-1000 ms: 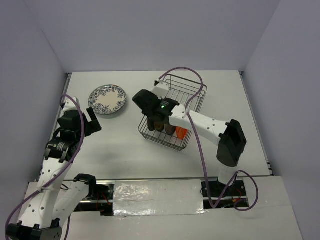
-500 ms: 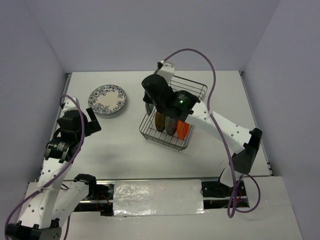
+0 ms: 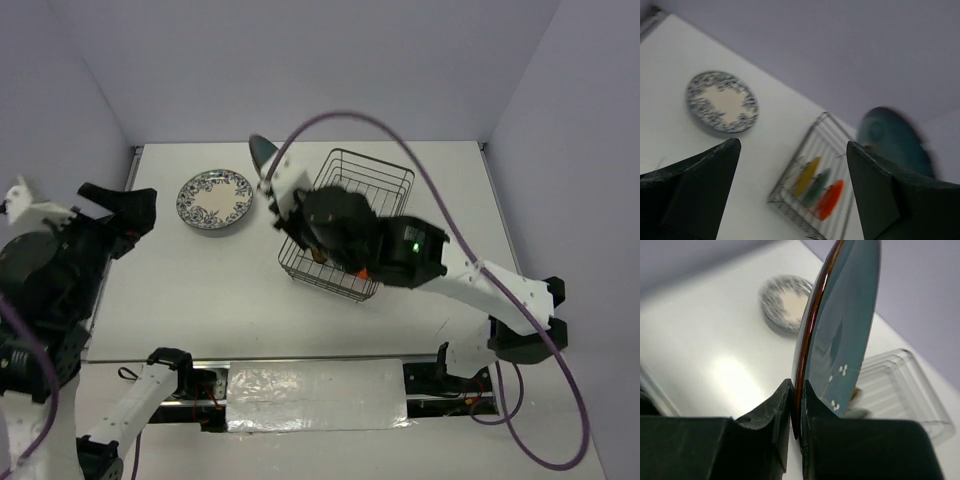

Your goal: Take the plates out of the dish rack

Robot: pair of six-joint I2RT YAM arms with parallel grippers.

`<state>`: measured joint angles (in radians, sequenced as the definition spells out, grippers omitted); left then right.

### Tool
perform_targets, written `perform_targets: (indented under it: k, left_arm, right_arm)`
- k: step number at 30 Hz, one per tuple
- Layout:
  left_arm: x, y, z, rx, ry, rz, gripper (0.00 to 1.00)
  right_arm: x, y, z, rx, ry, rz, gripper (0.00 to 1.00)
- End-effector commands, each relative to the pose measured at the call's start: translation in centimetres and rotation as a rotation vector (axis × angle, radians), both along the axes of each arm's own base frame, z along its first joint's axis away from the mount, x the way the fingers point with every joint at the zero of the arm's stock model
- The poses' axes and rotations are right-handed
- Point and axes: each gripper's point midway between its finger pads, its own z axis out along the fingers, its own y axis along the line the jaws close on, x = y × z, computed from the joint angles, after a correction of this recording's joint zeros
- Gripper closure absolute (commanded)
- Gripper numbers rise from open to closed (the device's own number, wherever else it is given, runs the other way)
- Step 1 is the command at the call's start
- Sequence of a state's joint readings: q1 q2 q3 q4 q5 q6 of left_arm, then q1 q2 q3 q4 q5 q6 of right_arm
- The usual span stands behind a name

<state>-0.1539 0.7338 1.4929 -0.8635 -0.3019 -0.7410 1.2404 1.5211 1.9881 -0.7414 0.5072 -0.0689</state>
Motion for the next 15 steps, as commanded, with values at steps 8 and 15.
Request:
perform_targets:
  k: [8,15]
  left_arm:
    - [-2.4,-12.3,1.4,-0.423,-0.011,-0.632,0.0]
    - [-0.7,-13.6,-6.9,-0.382,0.212,-0.691,0.0]
  right_arm:
    - [-2.3,-3.6,-5.0,-0.683,-0.696,-0.185,1.0]
    - [-5.5,-0.4,-6.9,-0.723,-0.81,-0.071,1.0]
